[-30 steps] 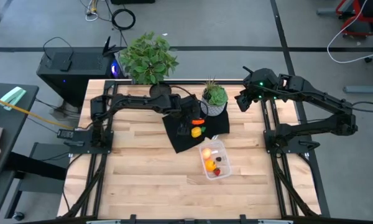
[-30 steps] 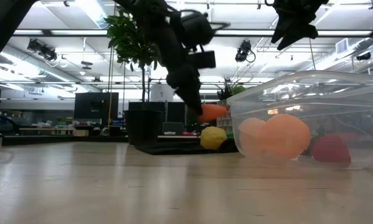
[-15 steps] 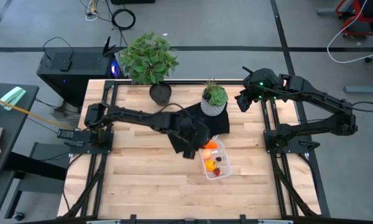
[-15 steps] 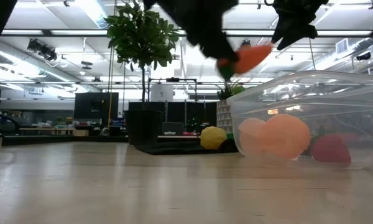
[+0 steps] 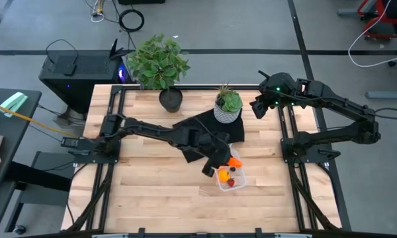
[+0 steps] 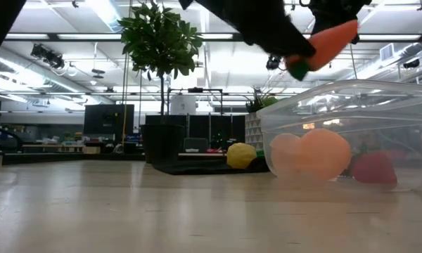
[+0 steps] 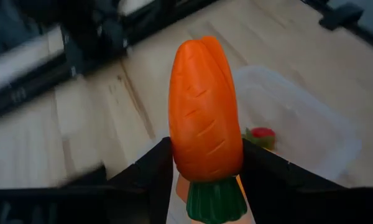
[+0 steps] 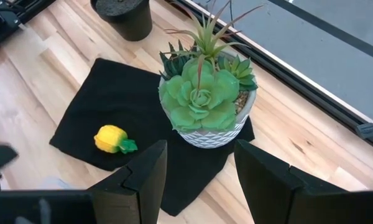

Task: Pick and placing Produce into tupperware
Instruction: Put the carrot into the transparent bin

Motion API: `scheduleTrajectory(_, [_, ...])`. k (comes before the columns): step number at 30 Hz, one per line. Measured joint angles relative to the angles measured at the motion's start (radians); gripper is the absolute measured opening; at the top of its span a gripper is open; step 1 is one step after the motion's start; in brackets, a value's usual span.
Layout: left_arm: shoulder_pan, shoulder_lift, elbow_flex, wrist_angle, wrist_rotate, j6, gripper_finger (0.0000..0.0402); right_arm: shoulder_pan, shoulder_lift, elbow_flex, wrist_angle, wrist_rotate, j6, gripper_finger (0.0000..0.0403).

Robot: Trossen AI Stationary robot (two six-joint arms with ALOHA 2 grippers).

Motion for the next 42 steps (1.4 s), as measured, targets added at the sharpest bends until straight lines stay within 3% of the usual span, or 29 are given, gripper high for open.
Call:
scheduleTrajectory(5, [-0.008,0.072,0.034,-0.026,-0.01,0.244,0.0176,0.0,0.0,0.0,-0.001,-0.005,0.011,0.0195])
scheduleTrajectory(10, [-0.009,0.096,0.042,-0.023,-0.094,0.529,0.0173,0.0,0.0,0.0,-0.008,-0.012,0.012,0.0195])
scheduleTrajectory(15, [0.008,0.097,0.042,-0.021,-0.102,0.692,0.0175,0.0,0.0,0.0,-0.01,-0.012,0.017,0.0195])
scheduleTrajectory(25, [0.022,0.097,0.042,-0.028,0.017,0.798,0.0176,0.0,0.0,0.0,-0.01,-0.012,0.018,0.0195])
scheduleTrajectory(42, [0.023,0.097,0.041,-0.023,0.02,0.737,0.0186,0.0,0.0,0.0,-0.011,-0.012,0.018,0.0195])
